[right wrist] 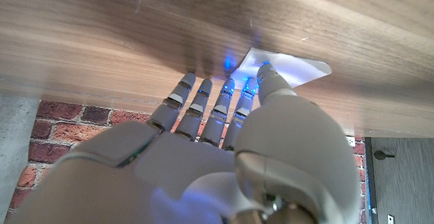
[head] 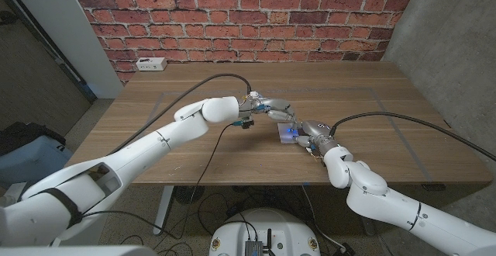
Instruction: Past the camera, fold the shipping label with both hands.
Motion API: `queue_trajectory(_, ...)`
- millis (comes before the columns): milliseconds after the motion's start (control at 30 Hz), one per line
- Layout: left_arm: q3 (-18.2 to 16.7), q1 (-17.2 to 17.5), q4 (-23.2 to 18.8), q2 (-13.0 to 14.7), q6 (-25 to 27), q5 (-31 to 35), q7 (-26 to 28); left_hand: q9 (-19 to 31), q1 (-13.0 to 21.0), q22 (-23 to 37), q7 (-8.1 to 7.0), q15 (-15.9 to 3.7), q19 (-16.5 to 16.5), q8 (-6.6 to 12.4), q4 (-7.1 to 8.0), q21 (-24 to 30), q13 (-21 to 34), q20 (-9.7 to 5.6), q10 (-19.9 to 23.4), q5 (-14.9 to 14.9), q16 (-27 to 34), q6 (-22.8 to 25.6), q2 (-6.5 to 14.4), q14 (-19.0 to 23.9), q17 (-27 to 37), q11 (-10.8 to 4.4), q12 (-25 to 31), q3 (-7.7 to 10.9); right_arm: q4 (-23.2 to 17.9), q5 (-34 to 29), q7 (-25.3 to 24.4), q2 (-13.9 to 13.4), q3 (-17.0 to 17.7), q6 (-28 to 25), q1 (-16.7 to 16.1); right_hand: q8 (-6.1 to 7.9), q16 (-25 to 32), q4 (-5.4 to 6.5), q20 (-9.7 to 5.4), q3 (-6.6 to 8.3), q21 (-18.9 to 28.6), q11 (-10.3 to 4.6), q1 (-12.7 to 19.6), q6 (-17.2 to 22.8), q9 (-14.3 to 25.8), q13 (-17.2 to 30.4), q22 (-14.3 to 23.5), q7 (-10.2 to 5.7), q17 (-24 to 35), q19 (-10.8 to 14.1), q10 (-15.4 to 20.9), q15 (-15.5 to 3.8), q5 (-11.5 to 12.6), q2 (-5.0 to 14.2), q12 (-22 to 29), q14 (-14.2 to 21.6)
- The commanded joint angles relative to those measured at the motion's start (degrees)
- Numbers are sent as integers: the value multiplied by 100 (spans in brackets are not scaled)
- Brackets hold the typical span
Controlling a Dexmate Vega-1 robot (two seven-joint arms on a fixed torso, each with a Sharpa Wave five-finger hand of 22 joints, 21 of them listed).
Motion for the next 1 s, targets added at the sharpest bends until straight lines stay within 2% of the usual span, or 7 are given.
queue_trajectory(33,-501,484,189,0,-403,-1115,433,-50,-86,0,-85,3,-43,-96,-11,12,-71,88,-127,5,-112,-230,-5,-123,-55,-37,-116,69,-21,796,-689,46,662,830,-456,-16,-3,180,-15,-55,-2,53,-234,-288,17,28,20,6,50,-57,-242,-605,-10,29,-29,-117)
queue_trajectory(200,-546,570,255,-1,-386,-1536,283,-108,-141,-5,-76,17,-115,-144,-40,2,-143,125,-212,3,-248,-348,-48,-294,-137,-12,-223,91,89,1136,-1118,81,926,1389,-677,-4,-116,463,101,-333,-36,174,-857,-747,14,36,22,29,53,-223,-607,-435,20,-160,-23,-300)
queue_trajectory(433,-727,845,150,34,-462,-1680,622,-216,-219,-14,-267,10,-197,-286,-71,0,-191,155,-402,4,-433,-908,-52,-486,-286,-81,-382,159,263,1422,-1531,155,1148,2005,-868,-26,-174,583,40,-399,-28,175,-1097,-1062,12,37,24,65,64,-243,-874,-401,61,-119,-44,-411)
queue_trajectory(700,-996,1232,63,21,-572,-1821,1183,-498,-398,-44,-641,11,-435,-316,-165,-58,-394,126,-1148,-147,-715,-2017,-195,-1102,-617,-91,-928,109,510,1838,-1888,323,1424,2739,-1024,-5,-223,787,-19,-459,-41,228,-1416,-1268,11,35,28,73,96,-327,-1089,-378,85,-14,-41,-539)
queue_trajectory(767,-1064,1336,45,10,-610,-1824,1351,-587,-397,-56,-671,-9,-570,-281,-217,-111,-467,59,-1307,-207,-778,-2120,-227,-1335,-728,-79,-1060,79,573,1940,-1914,351,1476,2935,-1037,-6,-228,804,-24,-464,-40,221,-1444,-1296,11,34,28,67,98,-330,-1124,-379,87,-10,-45,-549)
queue_trajectory(833,-1128,1429,23,1,-629,-1845,1491,-756,-329,-89,-826,-63,-951,-282,-276,-278,-613,-192,-1529,-309,-829,-2329,-192,-1824,-919,-75,-1260,38,662,2061,-1966,406,1532,3176,-1053,-31,-242,850,-21,-485,-35,223,-1536,-1476,7,32,28,83,94,-339,-1227,-366,96,-23,-49,-556)
queue_trajectory(1000,-1238,1577,65,-13,-749,-1983,1633,-1020,-283,-128,-1156,-133,-1121,-327,-287,-387,-878,-350,-1992,-525,-813,-2818,-267,-2270,-1109,-170,-1566,-156,862,2351,-1992,511,1662,3680,-1074,-22,-278,908,-65,-528,-39,269,-1660,-1590,4,28,28,107,92,-371,-1312,-303,103,-53,-44,-626)
